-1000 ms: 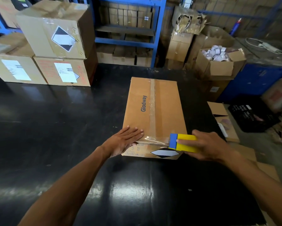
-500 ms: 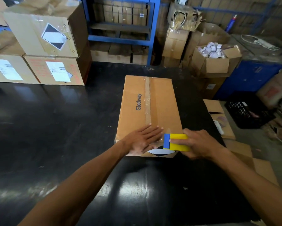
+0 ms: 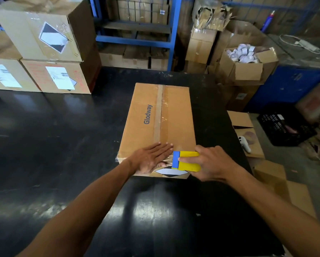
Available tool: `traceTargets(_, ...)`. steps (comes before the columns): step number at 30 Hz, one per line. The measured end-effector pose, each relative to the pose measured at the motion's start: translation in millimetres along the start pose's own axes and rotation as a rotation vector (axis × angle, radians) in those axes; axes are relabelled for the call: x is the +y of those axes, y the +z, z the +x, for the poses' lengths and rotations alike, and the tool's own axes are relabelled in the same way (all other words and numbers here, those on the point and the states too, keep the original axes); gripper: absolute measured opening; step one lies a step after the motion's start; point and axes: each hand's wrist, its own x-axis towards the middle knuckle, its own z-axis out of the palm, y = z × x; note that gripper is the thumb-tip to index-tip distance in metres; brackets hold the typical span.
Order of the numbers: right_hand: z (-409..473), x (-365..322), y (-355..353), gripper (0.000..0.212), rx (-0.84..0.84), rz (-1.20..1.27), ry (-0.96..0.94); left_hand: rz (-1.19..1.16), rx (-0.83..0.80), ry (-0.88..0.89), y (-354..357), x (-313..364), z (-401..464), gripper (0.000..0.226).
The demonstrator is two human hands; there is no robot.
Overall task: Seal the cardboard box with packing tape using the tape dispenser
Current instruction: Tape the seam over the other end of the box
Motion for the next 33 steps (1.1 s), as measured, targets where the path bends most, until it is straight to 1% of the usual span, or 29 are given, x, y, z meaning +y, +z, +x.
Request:
traceTargets(3, -15, 11, 5, 0.060, 0.035, 0.000, -0.022, 0.007, -0.020, -0.004, -2, 0, -1, 0.064)
traceTargets(7, -49, 53, 23, 0.062, 0.116, 0.014, -0.043, 0.043, -0.012, -0.005, -5, 1, 0, 0.064)
traceTargets(9, -53, 65, 29, 0.063, 0.081, 0.002, -0.066, 0.041, -0.018, -0.022, -8, 4, 2, 0.064)
traceTargets(11, -51, 71, 37, 0.064, 0.067, -0.004, -0.085, 0.039, -0.023, -0.026, -7, 7, 2, 0.063)
traceTargets(13, -49, 72, 45, 0.065, 0.117, 0.025, -0.118, 0.061, -0.011, -0.042, -8, 12, 5, 0.062)
traceTargets(17, -52, 78, 52, 0.059, 0.188, 0.101, -0.133, 0.080, 0.034, -0.055, -7, 36, 43, 0.063)
traceTargets(20, -49, 79, 53, 0.058, 0.221, 0.128, -0.136, 0.088, -0.031, -0.023, 1, 52, 67, 0.062)
traceTargets(23, -49, 84, 57, 0.056, 0.255, 0.175, -0.126, 0.111, -0.051, -0.028, 7, 48, 70, 0.062)
traceTargets(29, -52, 95, 67, 0.059, 0.221, 0.238, -0.109, 0.104, -0.080, -0.043, 4, 47, 70, 0.064)
traceTargets(33, -65, 118, 69, 0.063, 0.195, 0.264, -0.108, 0.127, -0.137, -0.074, 2, 49, 70, 0.065)
